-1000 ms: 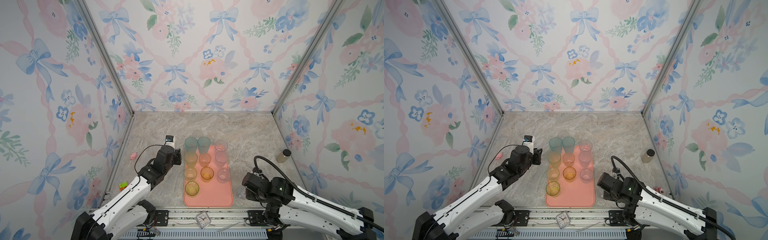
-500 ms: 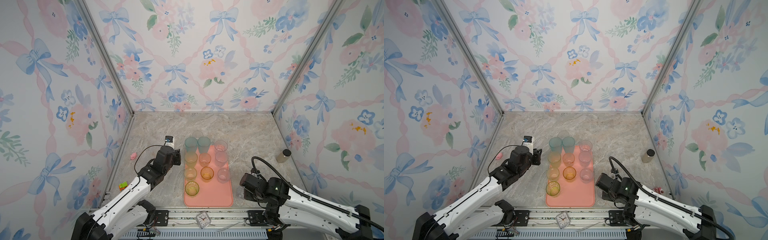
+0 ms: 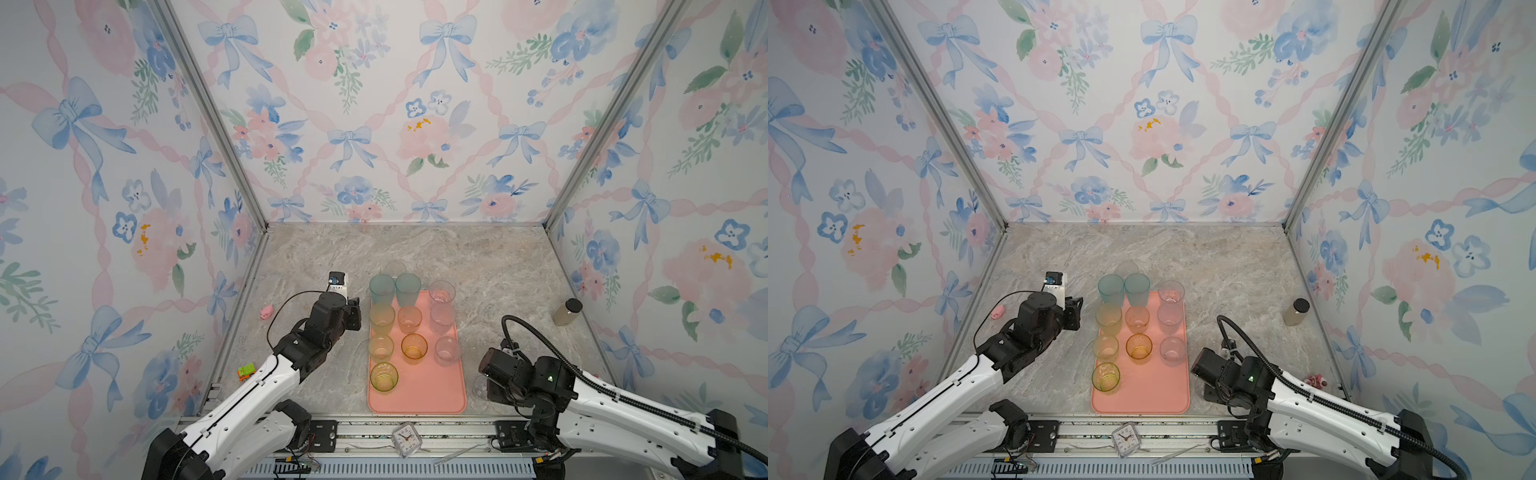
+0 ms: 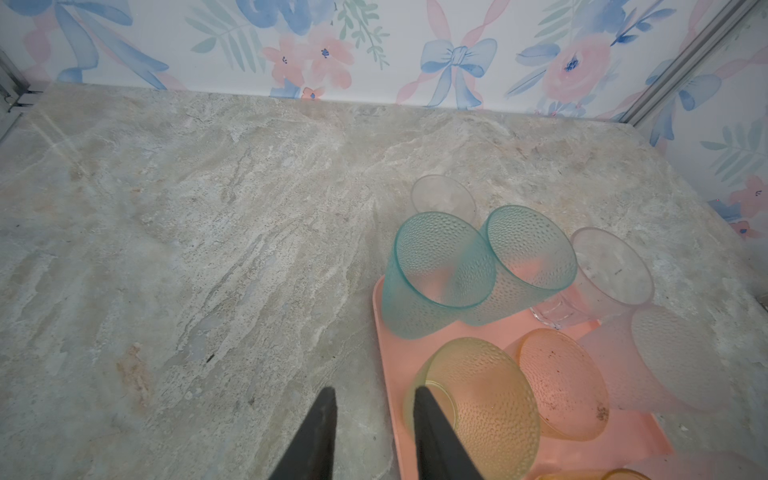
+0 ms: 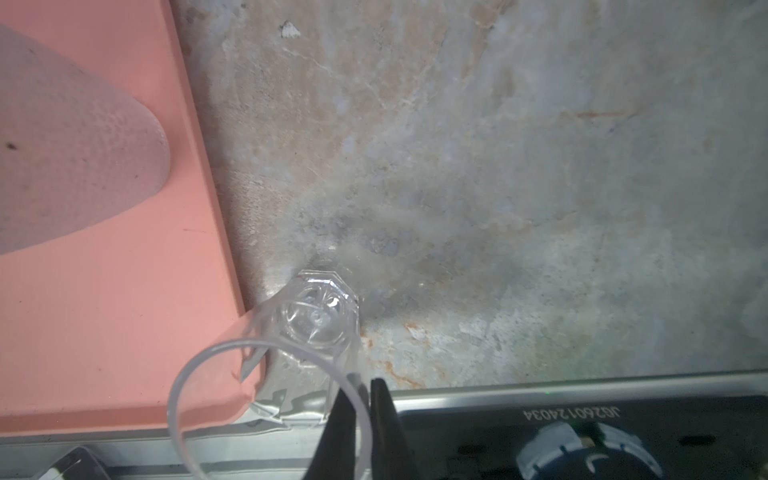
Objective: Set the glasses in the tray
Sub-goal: 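Lower the right gripper onto the small clear faceted glass and close on it, then lift the clear glass with the right gripper and carry it over the tray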
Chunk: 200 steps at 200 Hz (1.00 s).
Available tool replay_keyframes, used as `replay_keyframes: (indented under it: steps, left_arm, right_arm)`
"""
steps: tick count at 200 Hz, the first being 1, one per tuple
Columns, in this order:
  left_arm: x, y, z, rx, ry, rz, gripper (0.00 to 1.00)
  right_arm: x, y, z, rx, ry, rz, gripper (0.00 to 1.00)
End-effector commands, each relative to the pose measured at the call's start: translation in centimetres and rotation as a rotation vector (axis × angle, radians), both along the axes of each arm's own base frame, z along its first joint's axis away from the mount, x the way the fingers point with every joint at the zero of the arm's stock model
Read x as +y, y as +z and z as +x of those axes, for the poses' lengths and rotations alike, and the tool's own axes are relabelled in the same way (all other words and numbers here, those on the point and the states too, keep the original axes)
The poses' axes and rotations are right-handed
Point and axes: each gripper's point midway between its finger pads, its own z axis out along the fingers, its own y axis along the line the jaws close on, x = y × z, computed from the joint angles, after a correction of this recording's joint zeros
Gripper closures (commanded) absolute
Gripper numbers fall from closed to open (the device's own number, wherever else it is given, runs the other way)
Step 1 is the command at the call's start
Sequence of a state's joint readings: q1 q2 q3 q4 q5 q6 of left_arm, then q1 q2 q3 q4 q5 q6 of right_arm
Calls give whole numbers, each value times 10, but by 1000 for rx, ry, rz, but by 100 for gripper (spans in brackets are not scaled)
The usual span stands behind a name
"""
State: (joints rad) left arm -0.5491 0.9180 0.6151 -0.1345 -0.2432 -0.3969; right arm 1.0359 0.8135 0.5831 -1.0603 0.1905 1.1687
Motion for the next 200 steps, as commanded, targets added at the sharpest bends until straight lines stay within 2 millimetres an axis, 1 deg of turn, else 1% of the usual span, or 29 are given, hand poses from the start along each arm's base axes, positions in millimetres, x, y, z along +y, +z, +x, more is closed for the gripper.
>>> replay_keyframes:
  steps: [1, 24, 71, 103, 144, 200]
  left_arm:
    - [0, -1, 0, -5, -11, -1, 66]
    - [0, -1, 0, -2, -10, -1, 66]
    - [-1, -2, 0, 0, -15, 0, 66]
    - [-1, -3, 1, 4, -16, 1, 66]
    - [-2, -3, 1, 7, -19, 2, 66]
    - [-1, -5, 1, 12, -14, 2, 66]
  right_arm:
    - [-5, 9, 1, -10, 0, -17, 92]
    - [-7, 17, 3, -26, 8, -27, 100]
    - [-4, 29, 7, -42, 27, -28, 100]
    - [7, 43, 9, -52, 74, -16, 100]
    - [34, 48, 8, -34, 185, -31, 100]
    - [76, 39, -2, 38, 349, -93, 100]
